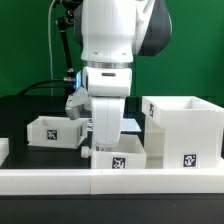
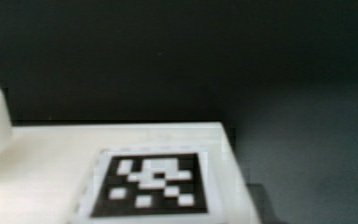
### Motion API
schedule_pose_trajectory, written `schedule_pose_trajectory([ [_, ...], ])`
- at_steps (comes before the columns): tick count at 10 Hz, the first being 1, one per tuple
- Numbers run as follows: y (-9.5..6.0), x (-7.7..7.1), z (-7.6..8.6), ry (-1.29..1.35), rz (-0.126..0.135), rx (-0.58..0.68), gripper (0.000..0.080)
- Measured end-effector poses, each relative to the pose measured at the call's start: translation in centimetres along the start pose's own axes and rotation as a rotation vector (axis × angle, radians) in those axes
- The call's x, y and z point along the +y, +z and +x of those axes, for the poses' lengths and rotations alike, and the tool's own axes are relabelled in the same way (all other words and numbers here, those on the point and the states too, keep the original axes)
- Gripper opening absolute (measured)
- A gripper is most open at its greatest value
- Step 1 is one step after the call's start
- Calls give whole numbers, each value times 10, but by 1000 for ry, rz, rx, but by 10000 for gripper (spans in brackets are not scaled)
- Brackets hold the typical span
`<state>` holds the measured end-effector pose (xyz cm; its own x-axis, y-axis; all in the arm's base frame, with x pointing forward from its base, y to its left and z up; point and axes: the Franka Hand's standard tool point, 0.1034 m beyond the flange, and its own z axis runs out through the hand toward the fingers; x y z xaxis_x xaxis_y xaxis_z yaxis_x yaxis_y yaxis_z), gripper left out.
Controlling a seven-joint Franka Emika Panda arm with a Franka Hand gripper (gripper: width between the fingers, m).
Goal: Assemble drawer
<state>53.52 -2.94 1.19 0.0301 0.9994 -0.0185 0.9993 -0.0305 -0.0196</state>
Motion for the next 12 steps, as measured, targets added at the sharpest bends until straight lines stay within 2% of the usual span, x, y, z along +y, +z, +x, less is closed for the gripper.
schedule_pose_trajectory([
  [3,1,0,-1,3,4,0,41],
  [4,-1,3,4,-4,17,0,41],
  [6,-3,12,12,-6,17,5,41],
  [12,0,12,14,-9,26,8,41],
])
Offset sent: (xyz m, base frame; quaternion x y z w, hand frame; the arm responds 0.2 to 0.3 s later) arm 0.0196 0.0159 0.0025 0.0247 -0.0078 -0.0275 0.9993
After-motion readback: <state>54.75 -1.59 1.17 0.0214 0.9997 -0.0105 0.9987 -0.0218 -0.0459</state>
